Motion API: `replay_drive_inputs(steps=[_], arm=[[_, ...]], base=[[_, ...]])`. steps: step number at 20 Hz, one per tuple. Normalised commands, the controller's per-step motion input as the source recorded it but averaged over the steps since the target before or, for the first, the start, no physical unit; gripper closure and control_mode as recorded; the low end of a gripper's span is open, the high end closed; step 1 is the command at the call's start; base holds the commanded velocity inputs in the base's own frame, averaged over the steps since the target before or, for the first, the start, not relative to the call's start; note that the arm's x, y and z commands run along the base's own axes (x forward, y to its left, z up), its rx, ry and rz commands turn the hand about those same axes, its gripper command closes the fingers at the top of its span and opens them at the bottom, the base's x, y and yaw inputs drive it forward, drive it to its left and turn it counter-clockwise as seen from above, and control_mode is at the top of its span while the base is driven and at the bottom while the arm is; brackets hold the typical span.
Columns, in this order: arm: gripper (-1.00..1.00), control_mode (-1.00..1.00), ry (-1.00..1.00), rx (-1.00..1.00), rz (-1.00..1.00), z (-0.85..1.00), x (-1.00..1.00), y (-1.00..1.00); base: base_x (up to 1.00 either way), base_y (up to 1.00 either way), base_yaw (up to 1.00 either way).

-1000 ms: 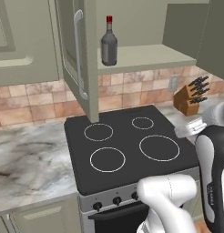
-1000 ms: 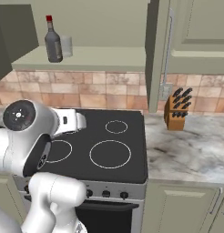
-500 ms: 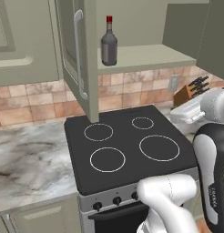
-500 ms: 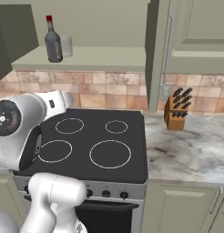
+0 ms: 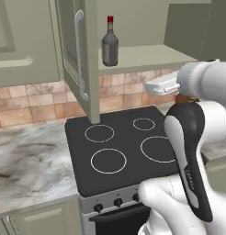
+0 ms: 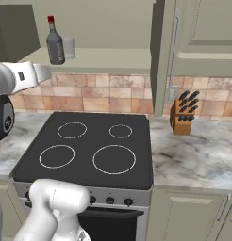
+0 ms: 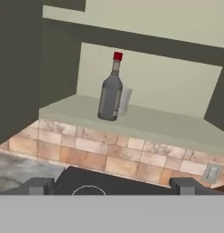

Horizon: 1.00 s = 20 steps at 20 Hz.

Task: There is a bowl on the dining counter. Grab a lemon wedge from the fridge and place it in the bowl. Then get the liquor bottle and glass cup from the cabinet and place them next to the bowl.

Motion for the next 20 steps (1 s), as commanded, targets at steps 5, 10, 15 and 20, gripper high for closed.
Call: replay_drive_inputs(steps=[5,10,15,20], arm=[[-1.0,-1.0,-0.09,0.09,-0.08,0.06,0.5,0.08],[-1.0,-1.0,-0.18,0.01,0.0,0.0,0.23,0.05],[-1.0,-1.0,0.0,0.0,0.0,0.0,0.02,0.0],[-1.0,-1.0,-0.08,0.04,0.01,0.0,0.06,0.0]], base=[[0.0,0.0,0.0],[0.0,0.0,0.0],[0.0,0.0,0.0],[0.0,0.0,0.0]])
